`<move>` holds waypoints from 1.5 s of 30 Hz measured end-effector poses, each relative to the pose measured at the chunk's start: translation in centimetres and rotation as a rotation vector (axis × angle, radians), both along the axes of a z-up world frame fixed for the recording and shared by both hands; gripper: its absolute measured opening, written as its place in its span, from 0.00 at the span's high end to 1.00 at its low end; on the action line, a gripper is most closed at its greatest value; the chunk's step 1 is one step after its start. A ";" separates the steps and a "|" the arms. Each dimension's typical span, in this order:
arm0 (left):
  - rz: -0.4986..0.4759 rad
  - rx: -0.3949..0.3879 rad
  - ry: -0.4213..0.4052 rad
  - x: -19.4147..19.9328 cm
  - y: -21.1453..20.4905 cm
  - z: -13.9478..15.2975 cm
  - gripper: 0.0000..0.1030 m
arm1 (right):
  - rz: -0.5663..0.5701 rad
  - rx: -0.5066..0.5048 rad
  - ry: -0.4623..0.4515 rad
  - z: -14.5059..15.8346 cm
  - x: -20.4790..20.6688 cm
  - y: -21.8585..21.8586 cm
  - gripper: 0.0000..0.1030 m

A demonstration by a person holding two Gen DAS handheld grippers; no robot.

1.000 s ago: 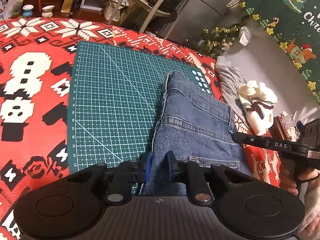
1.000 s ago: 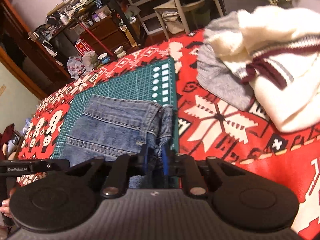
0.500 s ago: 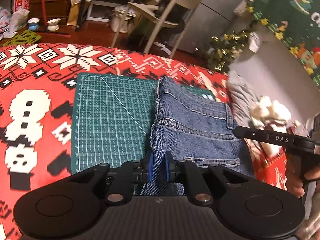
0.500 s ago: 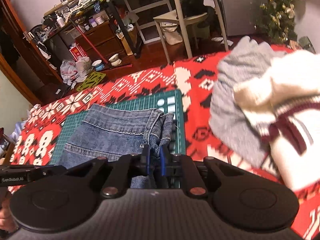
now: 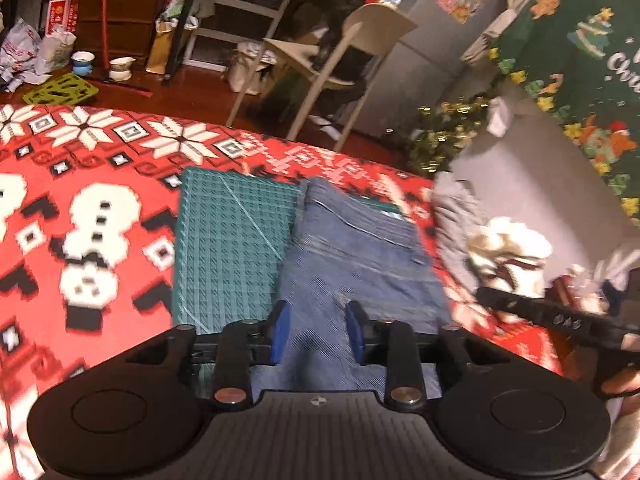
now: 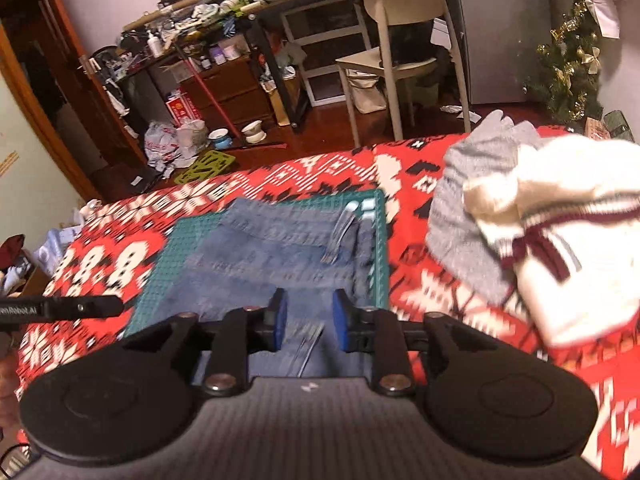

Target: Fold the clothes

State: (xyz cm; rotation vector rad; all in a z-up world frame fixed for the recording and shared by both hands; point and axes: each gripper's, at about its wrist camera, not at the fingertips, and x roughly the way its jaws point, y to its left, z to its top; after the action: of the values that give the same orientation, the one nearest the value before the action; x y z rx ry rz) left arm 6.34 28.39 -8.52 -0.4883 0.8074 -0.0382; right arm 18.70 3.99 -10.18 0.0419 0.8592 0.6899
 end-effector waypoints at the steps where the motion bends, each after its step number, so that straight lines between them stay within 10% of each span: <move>1: -0.008 0.000 -0.003 -0.7 -0.5 0.0 0.60 | 0.004 0.001 0.001 0.1 -1.2 -0.2 0.69; 7: -0.054 -0.011 -0.064 -4.9 -3.6 -1.3 0.29 | -0.014 0.010 -0.022 -0.9 -8.7 -1.1 0.41; 11: -0.011 -0.016 -0.115 -7.1 -4.5 -2.9 0.31 | -0.037 -0.027 -0.144 -2.3 -13.5 -0.6 0.24; 20: -0.040 0.155 -0.049 -10.7 -5.8 -5.3 0.37 | -0.055 -0.018 -0.077 -5.2 -17.5 -1.8 0.10; 28: -0.035 0.186 -0.072 -12.9 -6.0 -6.0 0.36 | -0.049 -0.024 -0.086 -5.7 -18.6 -3.0 0.03; 45: 0.034 -0.005 -0.112 -15.0 -3.7 -6.1 0.32 | -0.043 -0.097 -0.181 -6.5 -20.2 -1.8 0.01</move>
State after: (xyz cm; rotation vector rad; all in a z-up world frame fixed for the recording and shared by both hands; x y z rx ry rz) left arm -8.63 24.72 -14.60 -0.5003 0.6892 -0.0363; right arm -1.45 2.24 -16.68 -0.0881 0.7153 0.6015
